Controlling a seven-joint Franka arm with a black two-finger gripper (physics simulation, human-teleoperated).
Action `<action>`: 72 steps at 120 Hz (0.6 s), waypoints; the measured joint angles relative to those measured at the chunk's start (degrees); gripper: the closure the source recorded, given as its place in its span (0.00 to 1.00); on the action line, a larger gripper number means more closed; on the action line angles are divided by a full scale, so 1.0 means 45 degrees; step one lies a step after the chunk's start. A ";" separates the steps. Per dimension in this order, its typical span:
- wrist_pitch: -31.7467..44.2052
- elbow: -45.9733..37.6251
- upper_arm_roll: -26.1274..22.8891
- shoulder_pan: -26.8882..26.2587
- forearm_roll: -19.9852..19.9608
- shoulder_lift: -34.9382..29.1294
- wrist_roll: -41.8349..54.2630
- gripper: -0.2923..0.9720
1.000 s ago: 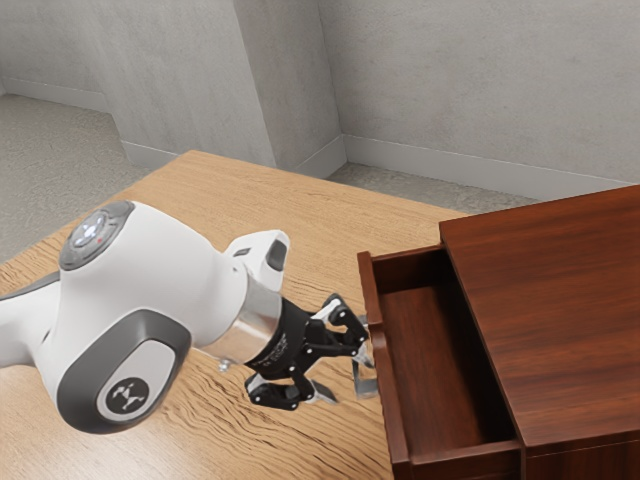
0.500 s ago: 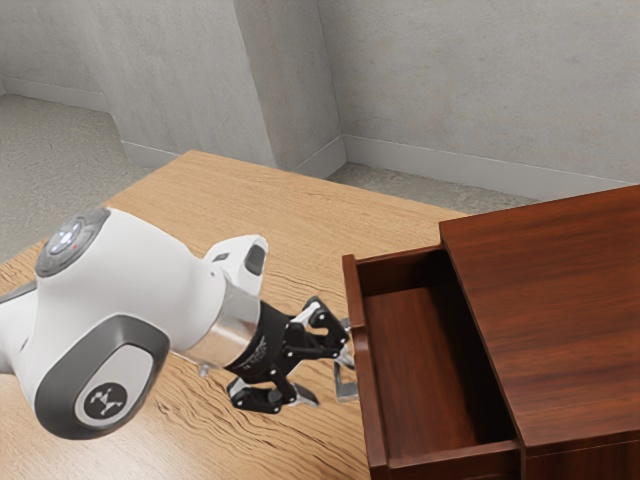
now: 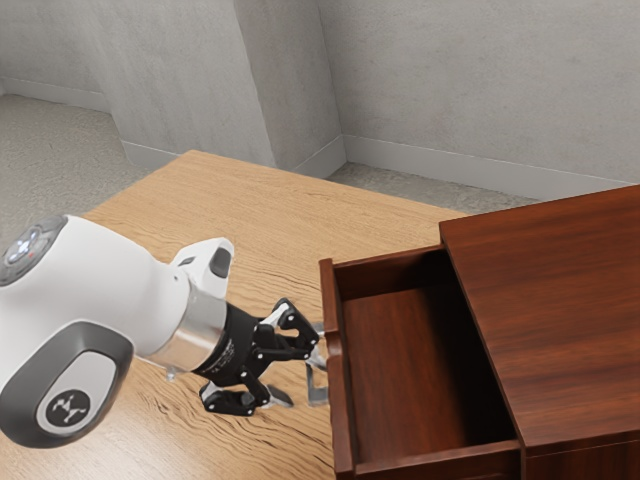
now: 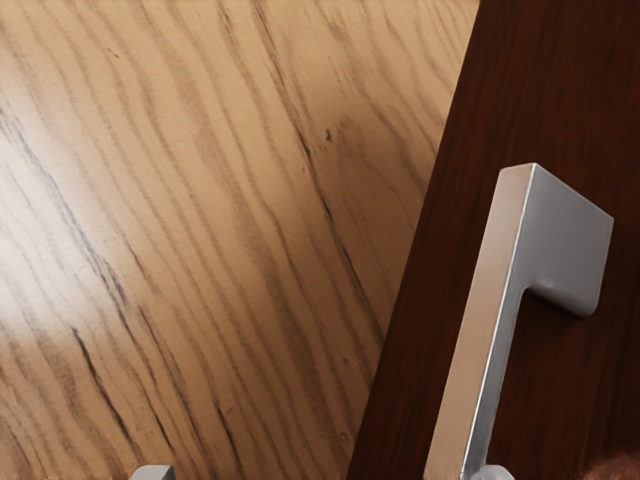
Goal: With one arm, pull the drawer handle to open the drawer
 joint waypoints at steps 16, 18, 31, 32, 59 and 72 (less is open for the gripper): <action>-0.0039 -0.0232 0.0153 -0.0003 0.0045 -0.0285 0.0000 0.50; -0.0042 -0.0259 0.0159 -0.0002 0.0049 -0.0318 0.0000 0.50; -0.0063 -0.0406 0.0284 -0.0008 0.0113 -0.0485 -0.0003 0.50; -0.0065 -0.0413 0.0294 -0.0007 0.0117 -0.0495 -0.0003 0.50; -0.0090 -0.0596 0.0350 0.0000 0.0123 -0.0754 -0.0002 0.50; -0.0096 -0.0680 0.0355 0.0000 0.0123 -0.0875 -0.0005 0.50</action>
